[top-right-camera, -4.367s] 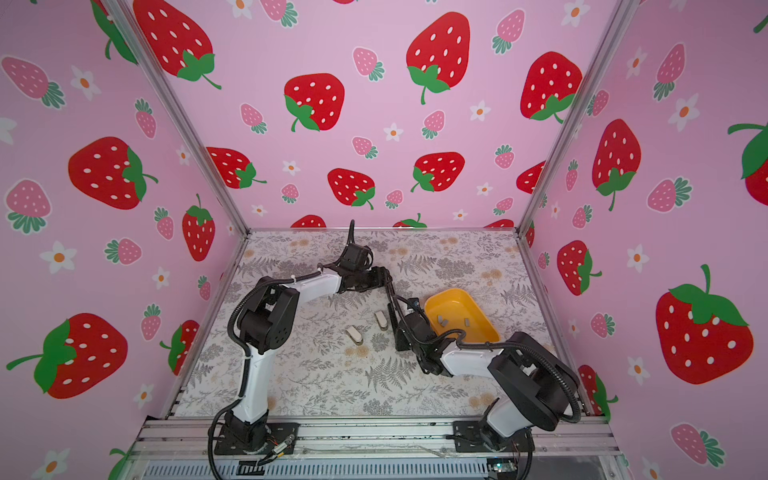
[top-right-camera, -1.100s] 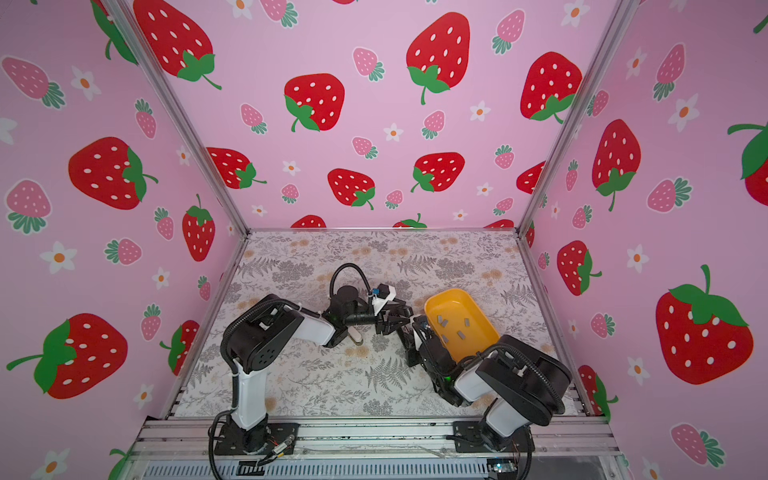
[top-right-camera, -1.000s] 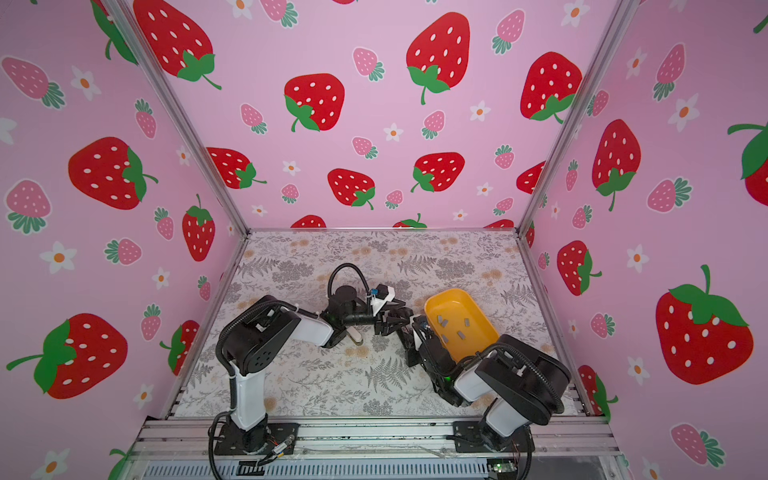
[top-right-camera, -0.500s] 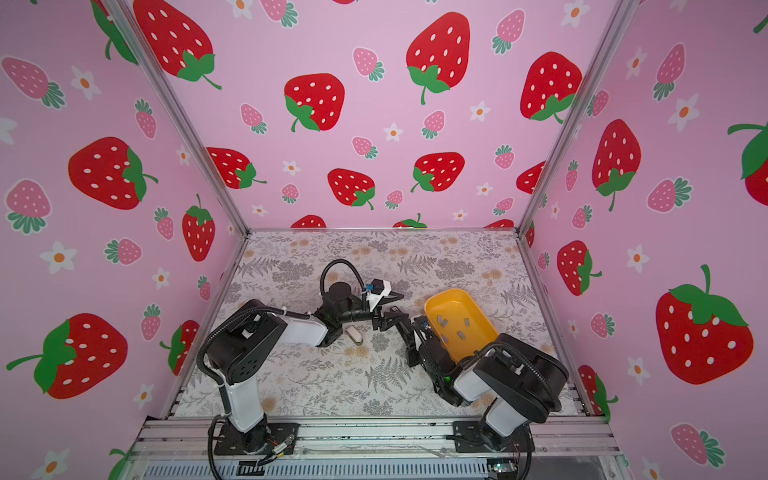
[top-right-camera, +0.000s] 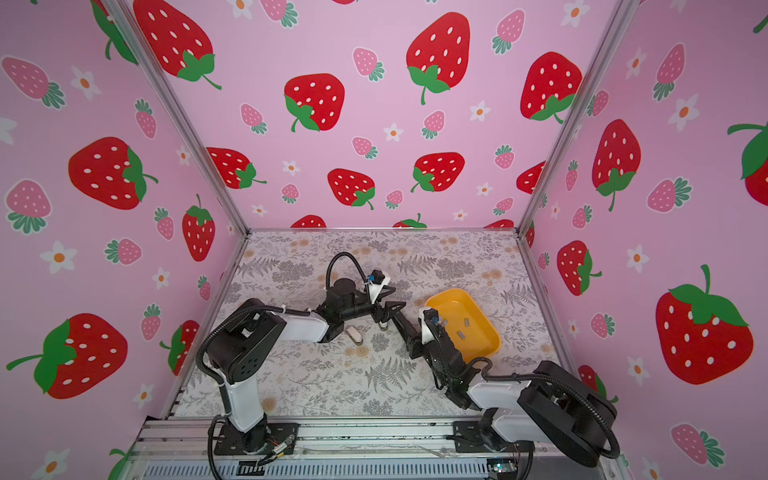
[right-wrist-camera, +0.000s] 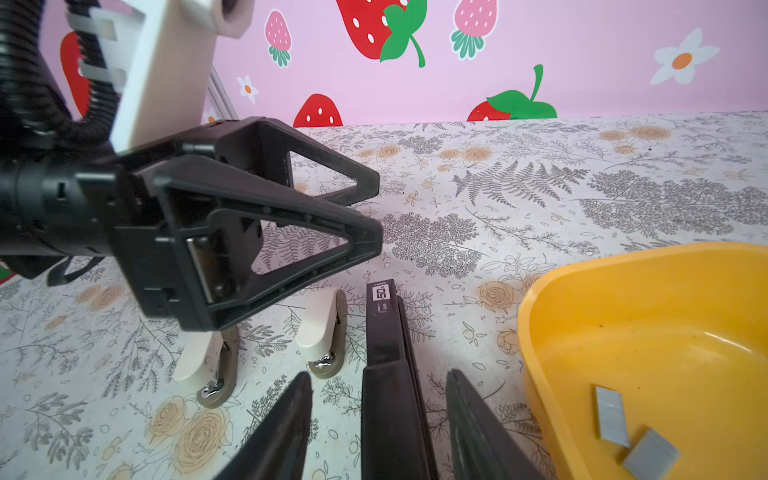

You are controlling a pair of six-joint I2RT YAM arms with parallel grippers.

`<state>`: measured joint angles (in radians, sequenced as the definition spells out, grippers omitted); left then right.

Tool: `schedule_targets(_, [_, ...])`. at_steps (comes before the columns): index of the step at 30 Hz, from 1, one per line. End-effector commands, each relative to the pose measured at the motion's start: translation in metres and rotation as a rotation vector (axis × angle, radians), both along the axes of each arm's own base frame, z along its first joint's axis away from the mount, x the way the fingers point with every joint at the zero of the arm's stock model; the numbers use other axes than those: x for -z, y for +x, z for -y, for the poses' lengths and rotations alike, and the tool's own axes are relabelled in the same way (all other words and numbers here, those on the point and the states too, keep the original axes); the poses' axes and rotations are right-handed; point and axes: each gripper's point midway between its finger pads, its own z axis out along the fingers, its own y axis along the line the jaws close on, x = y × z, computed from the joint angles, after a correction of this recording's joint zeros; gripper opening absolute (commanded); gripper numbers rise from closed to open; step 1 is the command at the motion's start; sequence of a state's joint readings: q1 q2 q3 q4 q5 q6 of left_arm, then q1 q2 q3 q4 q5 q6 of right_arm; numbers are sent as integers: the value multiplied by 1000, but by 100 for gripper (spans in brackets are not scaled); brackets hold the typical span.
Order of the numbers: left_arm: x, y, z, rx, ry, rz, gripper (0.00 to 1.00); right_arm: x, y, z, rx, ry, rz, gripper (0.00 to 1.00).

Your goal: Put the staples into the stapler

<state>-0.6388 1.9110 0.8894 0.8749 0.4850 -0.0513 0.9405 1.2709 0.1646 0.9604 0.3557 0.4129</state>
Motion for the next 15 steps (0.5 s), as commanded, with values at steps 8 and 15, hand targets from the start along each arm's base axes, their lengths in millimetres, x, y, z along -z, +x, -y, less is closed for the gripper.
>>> schedule_targets(8, [29, 5, 0, -33, 79, -72, 70, 22, 7, -18, -22, -74, -63, 37])
schedule_targets(15, [44, -1, 4, -18, 117, -86, 70, 46, 3, -13, -18, -95, -113, 34])
